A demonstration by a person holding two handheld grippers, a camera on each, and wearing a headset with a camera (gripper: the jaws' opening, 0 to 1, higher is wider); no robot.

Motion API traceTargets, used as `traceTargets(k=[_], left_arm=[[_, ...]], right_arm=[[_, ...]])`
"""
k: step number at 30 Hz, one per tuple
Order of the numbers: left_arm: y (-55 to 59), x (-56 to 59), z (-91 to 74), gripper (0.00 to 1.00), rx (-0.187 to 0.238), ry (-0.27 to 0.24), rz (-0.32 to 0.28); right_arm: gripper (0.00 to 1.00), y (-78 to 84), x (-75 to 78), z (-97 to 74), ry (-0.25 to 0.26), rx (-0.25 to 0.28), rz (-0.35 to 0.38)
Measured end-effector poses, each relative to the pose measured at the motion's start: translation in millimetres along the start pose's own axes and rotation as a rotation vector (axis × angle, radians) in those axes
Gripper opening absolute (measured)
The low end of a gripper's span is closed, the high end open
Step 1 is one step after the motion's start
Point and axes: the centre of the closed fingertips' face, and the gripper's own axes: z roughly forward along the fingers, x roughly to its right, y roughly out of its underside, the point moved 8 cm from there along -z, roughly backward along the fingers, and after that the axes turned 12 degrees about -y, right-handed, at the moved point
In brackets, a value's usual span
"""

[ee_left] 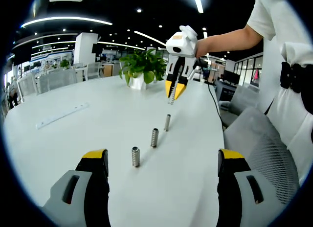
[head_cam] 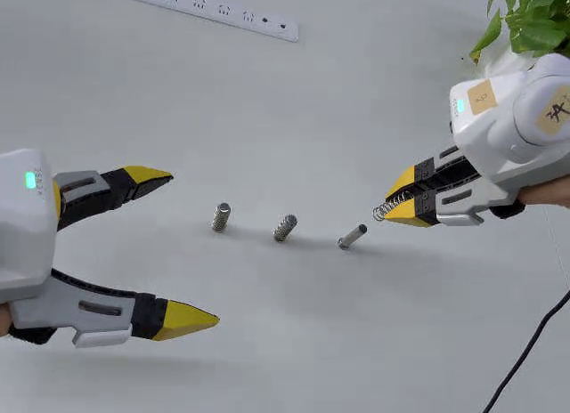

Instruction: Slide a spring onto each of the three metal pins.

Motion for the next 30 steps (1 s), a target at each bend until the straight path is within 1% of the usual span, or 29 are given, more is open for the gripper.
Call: traceTargets(k=[2,10,12,16,19,27,30], left_arm=[[0.9,-0.4,-0.1,0.93,0.002,0.002,-0.003],[3.5,-1.2,0.3,0.94,-0.001,0.004,-0.014],[4.0,-1.2,0.2,0.94,-0.002,0.005,-0.017],[4.6,-1.3,0.1,0.95,-0.001,0.006,-0.019],[5.1,-1.3,0.5,0.95,-0.002,0.008,-0.022],[4.4,-1.1,1.3,0.95,0.002,0.010,-0.023],[4.0,-0.5,1.6,0.95,0.004,0.012,-0.024]], right_arm=[[0.07,-0.1,-0.9,2.4,-0.005,-0.004,0.003],[0.07,3.9,7.5,12.0,-0.014,-0.018,0.020],[0.07,3.0,6.5,13.1,-0.015,-0.021,0.019],[0.07,5.2,10.8,16.1,-0.021,-0.022,0.025],[0.07,4.2,9.2,18.1,-0.027,-0.025,0.025],[0.07,5.1,11.0,20.7,-0.029,-0.024,0.029],[0.07,7.9,14.8,21.6,-0.030,-0.026,0.031]])
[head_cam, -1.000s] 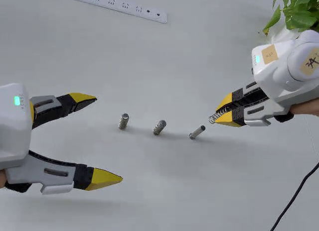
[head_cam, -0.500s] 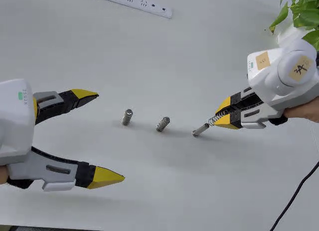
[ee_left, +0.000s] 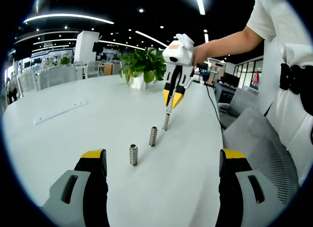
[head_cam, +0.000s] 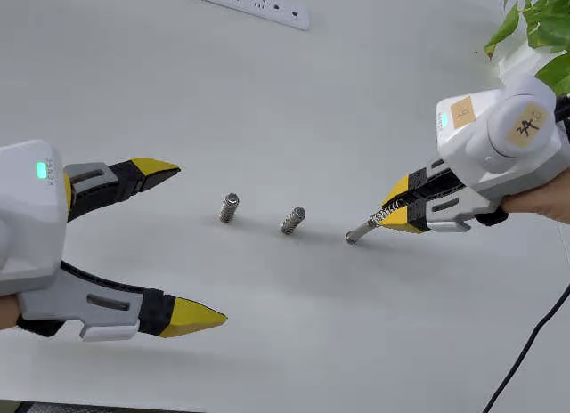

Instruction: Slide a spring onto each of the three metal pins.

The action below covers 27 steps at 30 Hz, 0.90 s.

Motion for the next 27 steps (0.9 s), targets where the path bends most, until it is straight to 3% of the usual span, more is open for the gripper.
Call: traceTargets(k=[27], left_arm=[[-0.4,3.5,2.7,0.94,0.001,0.013,-0.009]], right_arm=[[0.07,0.8,-2.2,6.8,-0.009,-0.004,0.003]])
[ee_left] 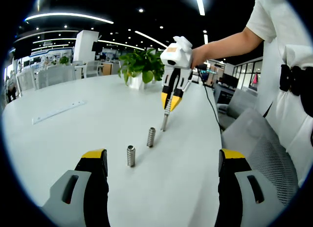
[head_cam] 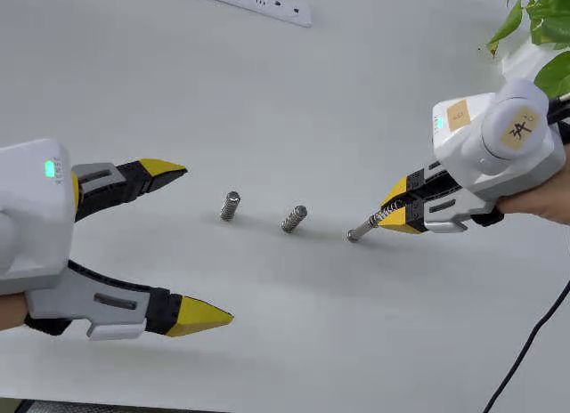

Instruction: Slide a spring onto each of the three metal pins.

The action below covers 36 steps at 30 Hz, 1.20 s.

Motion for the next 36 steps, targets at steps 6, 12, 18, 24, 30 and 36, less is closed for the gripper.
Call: traceTargets(k=[6,12,18,24,30,36], left_arm=[[-0.1,0.6,0.0,0.93,0.000,0.001,-0.002],[-0.3,1.2,0.8,0.93,-0.002,0.005,-0.002],[-1.4,1.1,1.7,0.93,0.002,0.008,-0.003],[-0.9,1.2,2.0,0.92,-0.001,0.010,-0.005],[-0.3,1.1,2.8,0.92,-0.001,0.011,-0.010],[1.0,2.0,3.5,0.91,-0.003,0.014,-0.014]], right_arm=[[0.07,1.0,1.3,2.3,0.002,-0.004,-0.003],[0.07,1.7,2.4,4.6,0.004,-0.004,-0.005],[0.08,1.0,2.2,9.2,0.003,-0.004,-0.005],[0.08,-1.7,0.0,13.3,0.002,-0.004,-0.009],[0.08,0.6,3.0,18.1,0.003,-0.013,-0.017],[0.08,1.6,3.2,20.4,0.004,-0.007,-0.013]])
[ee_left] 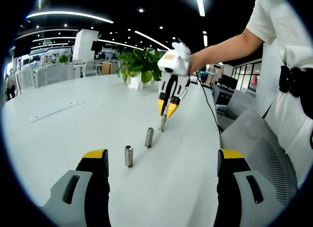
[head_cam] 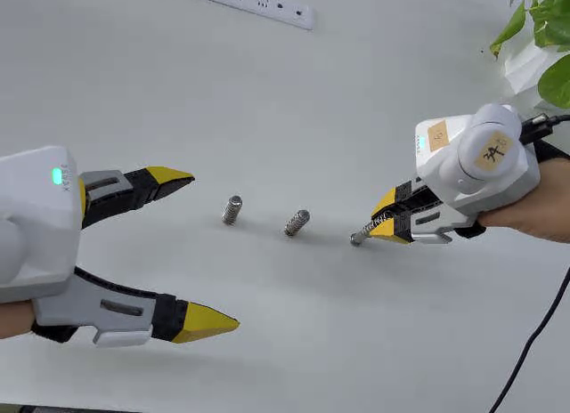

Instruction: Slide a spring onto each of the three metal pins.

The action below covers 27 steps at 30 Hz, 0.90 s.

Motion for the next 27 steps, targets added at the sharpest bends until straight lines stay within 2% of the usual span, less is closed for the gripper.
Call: traceTargets(k=[27], left_arm=[[2.0,-0.9,-0.1,0.90,-0.001,0.000,-0.008]], right_arm=[[0.08,7.2,5.3,25.5,0.018,0.006,-0.004]])
